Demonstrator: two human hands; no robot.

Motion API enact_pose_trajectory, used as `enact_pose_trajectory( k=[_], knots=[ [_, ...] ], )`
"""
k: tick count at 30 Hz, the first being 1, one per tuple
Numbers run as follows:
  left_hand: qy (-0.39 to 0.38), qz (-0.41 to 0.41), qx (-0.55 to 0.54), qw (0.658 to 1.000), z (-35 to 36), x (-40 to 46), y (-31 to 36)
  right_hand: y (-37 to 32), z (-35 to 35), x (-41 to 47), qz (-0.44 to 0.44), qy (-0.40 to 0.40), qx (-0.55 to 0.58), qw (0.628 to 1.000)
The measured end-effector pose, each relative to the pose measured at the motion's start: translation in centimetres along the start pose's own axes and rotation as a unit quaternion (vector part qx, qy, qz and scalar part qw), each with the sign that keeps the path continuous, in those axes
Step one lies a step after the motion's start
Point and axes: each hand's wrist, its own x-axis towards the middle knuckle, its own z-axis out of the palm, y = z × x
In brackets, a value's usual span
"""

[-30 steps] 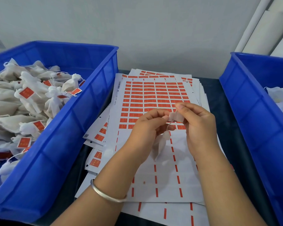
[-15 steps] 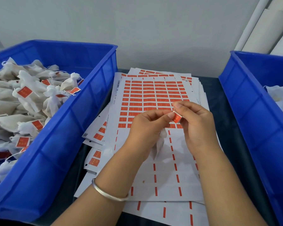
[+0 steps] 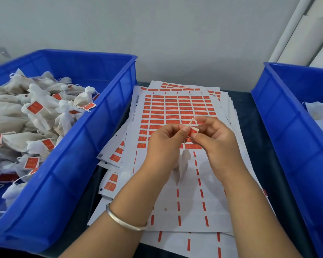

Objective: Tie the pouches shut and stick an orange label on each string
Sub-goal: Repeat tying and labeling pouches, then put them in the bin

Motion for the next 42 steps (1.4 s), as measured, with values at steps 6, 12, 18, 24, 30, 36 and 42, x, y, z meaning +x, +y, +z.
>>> enact_pose_trajectory(
  k=[6, 12, 18, 24, 30, 36, 42],
  knots=[
    [-0.041, 0.061, 0.149, 0.986, -1.7, 0.0, 0.8, 0.1, 0.4, 0.0, 0.018, 0.020, 0.028, 0.999],
    [-0.011, 0.099, 0.198, 0.975, -3.2, -0.5, 3.1, 0.2, 0.6, -0.4, 0.002, -0.037, 0.050, 0.998],
    [0.079, 0.184, 0.120, 0.972, -6.0, -1.3, 7.7, 1.8, 1.4, -0.2, 0.069, -0.048, 0.062, 0.995],
    [0.280, 0.253, -0.042, 0.925, -9.6, -0.8, 10.8, 3.4, 1.7, -0.5, 0.095, -0.058, 0.022, 0.994],
    [0.241, 0.187, 0.168, 0.937, -10.7, 0.7, 11.5, 3.8, 1.7, -0.5, 0.096, -0.055, 0.016, 0.994],
    [0.148, 0.170, 0.245, 0.943, -7.5, 1.5, 8.2, 3.6, 2.4, -0.6, 0.113, -0.019, -0.030, 0.993],
    [0.028, 0.045, 0.315, 0.948, -1.8, 2.9, 1.0, -2.8, 1.0, -1.0, 0.039, 0.131, -0.090, 0.987]
  ],
)
